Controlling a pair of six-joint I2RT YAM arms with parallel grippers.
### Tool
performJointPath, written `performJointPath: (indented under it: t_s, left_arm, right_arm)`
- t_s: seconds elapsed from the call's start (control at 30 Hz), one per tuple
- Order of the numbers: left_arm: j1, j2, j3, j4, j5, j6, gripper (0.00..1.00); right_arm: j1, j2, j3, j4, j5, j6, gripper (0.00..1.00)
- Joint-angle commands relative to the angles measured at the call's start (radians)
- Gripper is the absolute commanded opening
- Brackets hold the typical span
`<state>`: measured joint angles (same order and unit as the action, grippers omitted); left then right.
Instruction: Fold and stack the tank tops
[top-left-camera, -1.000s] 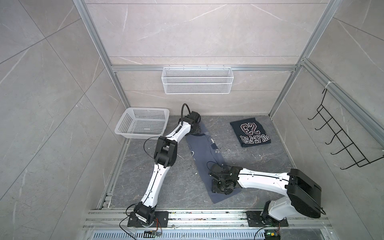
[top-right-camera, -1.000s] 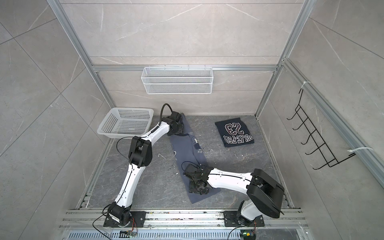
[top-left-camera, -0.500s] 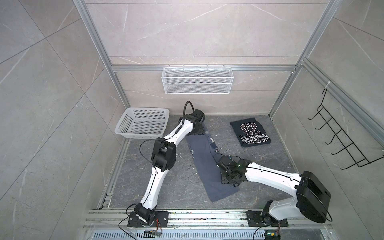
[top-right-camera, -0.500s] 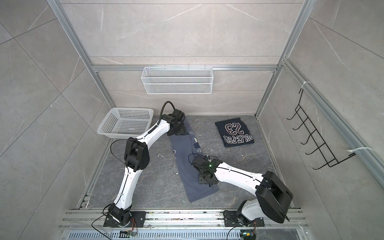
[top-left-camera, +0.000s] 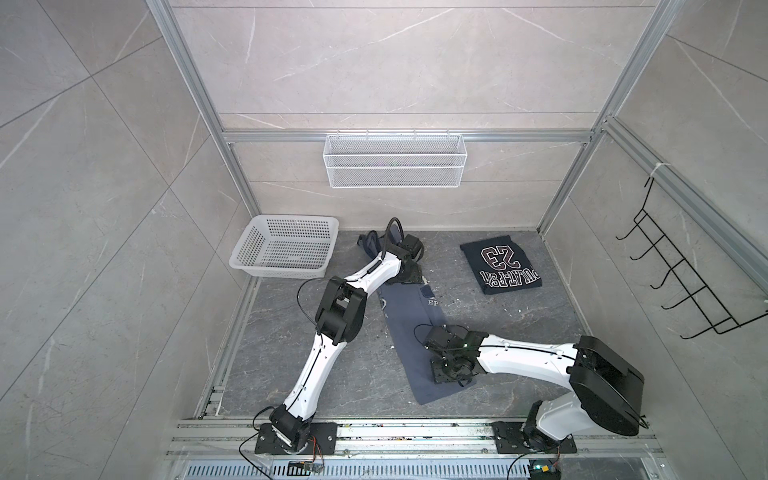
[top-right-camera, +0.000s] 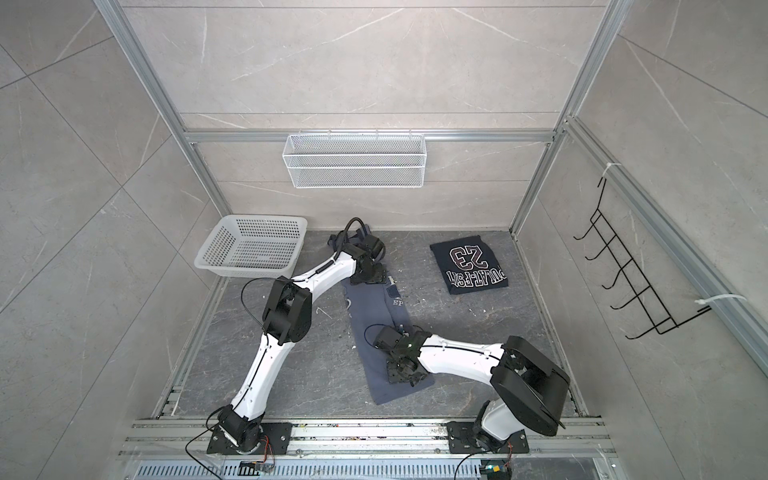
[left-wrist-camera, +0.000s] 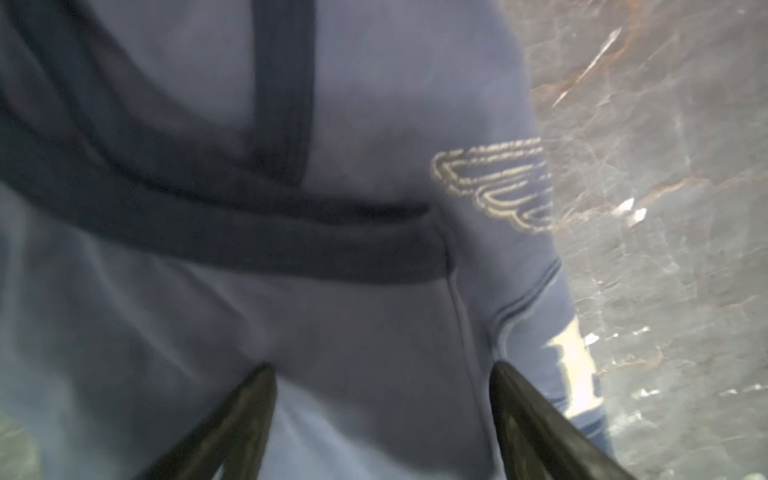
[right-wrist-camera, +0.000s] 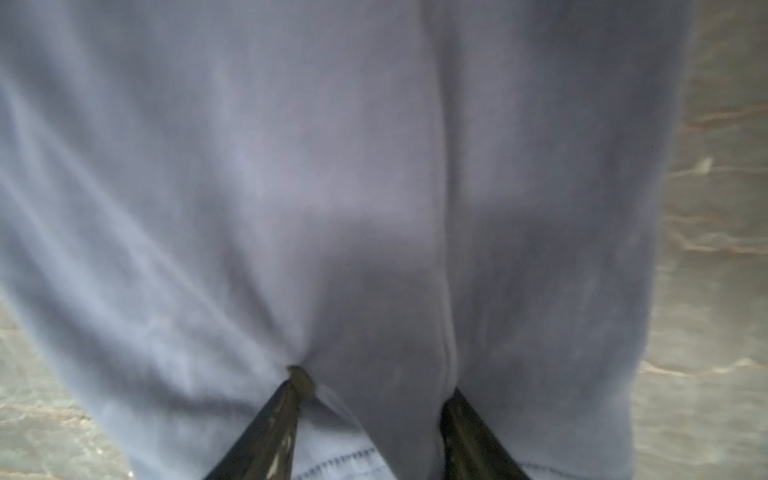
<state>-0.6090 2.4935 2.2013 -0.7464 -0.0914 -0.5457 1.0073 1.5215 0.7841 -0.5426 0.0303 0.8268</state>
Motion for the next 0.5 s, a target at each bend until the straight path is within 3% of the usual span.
performJointPath:
  t_s: [0.0,0.23,0.47]
  left_arm:
    - [0.02,0.056,0.052,0.012,0.03,0.026,0.83]
    - [0.018,0.099,0.122,-0.005,0.078,0.062,0.83]
    - [0.017,-0.003,0.186,-0.137,0.119,0.088,0.86]
  right_arm:
    - [0.1,0.067,0.003,0.063,-0.087,0.099,0.54]
    - [0.195,0.094,0.057,0.066,-0.067,0.172,0.55]
    - [0.195,-0.099,0.066,-0.054,0.036,0.13,0.61]
